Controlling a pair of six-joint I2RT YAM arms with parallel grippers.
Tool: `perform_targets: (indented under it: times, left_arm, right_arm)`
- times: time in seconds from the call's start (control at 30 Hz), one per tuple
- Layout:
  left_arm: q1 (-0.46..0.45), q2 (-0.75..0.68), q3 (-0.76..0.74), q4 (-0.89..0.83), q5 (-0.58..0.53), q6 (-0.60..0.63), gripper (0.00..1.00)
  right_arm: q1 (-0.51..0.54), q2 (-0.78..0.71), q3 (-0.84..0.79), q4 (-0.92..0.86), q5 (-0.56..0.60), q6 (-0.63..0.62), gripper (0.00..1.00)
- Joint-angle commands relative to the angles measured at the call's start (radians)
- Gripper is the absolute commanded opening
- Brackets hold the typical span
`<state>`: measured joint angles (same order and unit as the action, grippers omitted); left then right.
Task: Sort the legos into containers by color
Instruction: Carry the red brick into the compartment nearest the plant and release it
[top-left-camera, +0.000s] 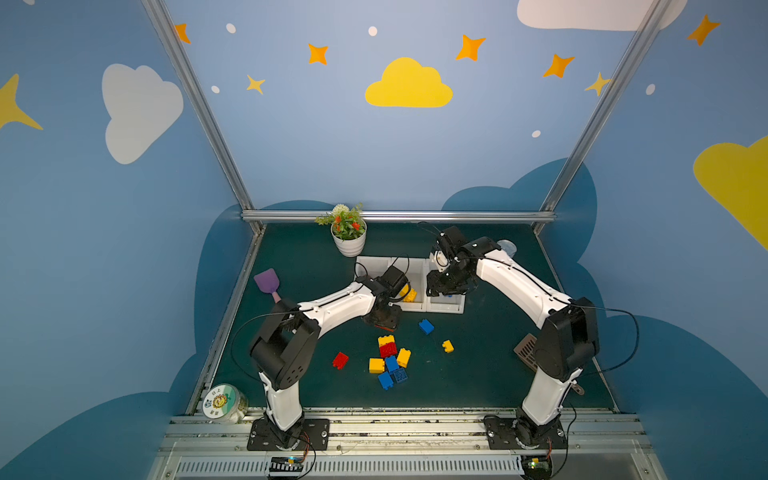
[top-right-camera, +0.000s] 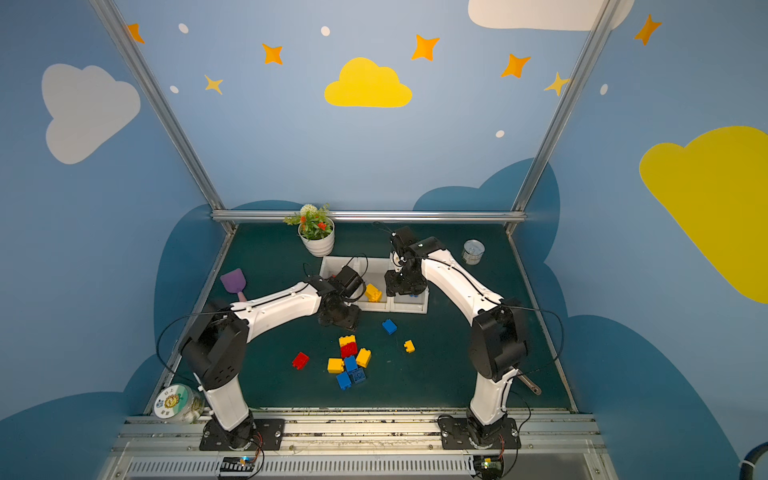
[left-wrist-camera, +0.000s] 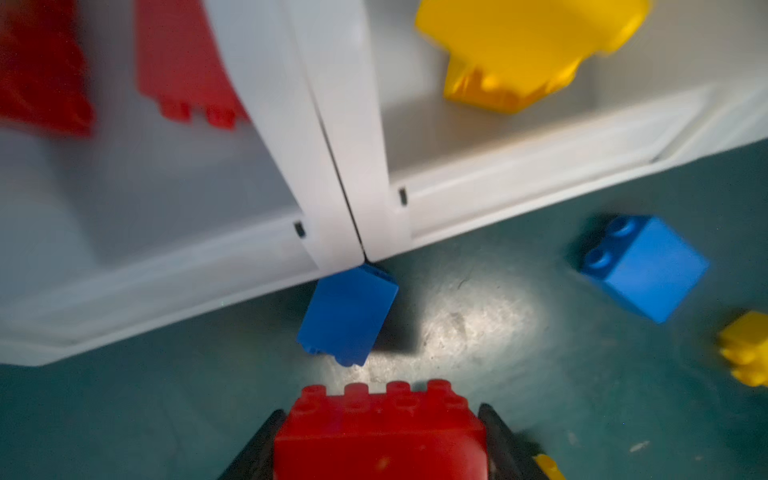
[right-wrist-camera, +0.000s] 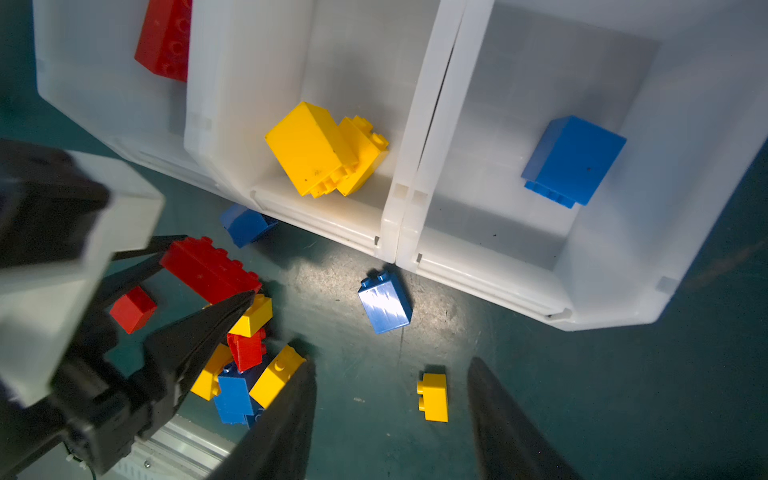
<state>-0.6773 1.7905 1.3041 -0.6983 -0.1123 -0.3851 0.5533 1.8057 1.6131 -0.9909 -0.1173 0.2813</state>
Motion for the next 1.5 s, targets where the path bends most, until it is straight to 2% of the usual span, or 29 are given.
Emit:
perform_targets:
  times: [0.0,0.2,0.47,0.8,1.3,1.47]
  left_arm:
    - [0.044,-0.057,0.054,-0.027,-0.056,0.032,0.57]
    - [0.145,-0.057,0.097,-0.007,-0.061,0.053,0.57]
    - [0.241,0.027,0.209,0.014,-0.036,0.104,0.57]
    - [0.256,0.155,0.338,-0.010,-0.009,0.136,0.58]
    - [0.257,0.122,0.290,0.012,0.000,0.114,0.77]
    - [0.257,0.114,0.274,0.018,0.003,0.109,0.79]
  right_arm:
    - [-0.004,-0.039,-0.010,-0.002,-0.004,0.006,0.59]
    - [-0.004,-0.042,-0.013,0.000,-0.005,0.013,0.58]
    - [-0.002,-0.038,-0.012,-0.003,-0.009,0.026,0.58]
    - [0.001,-0.049,-0.022,-0.003,0.002,0.042,0.58]
    - [0.007,-0.055,-0.034,0.002,-0.003,0.048,0.58]
    - [0.008,-0.061,-0.042,0.004,0.000,0.052,0.58]
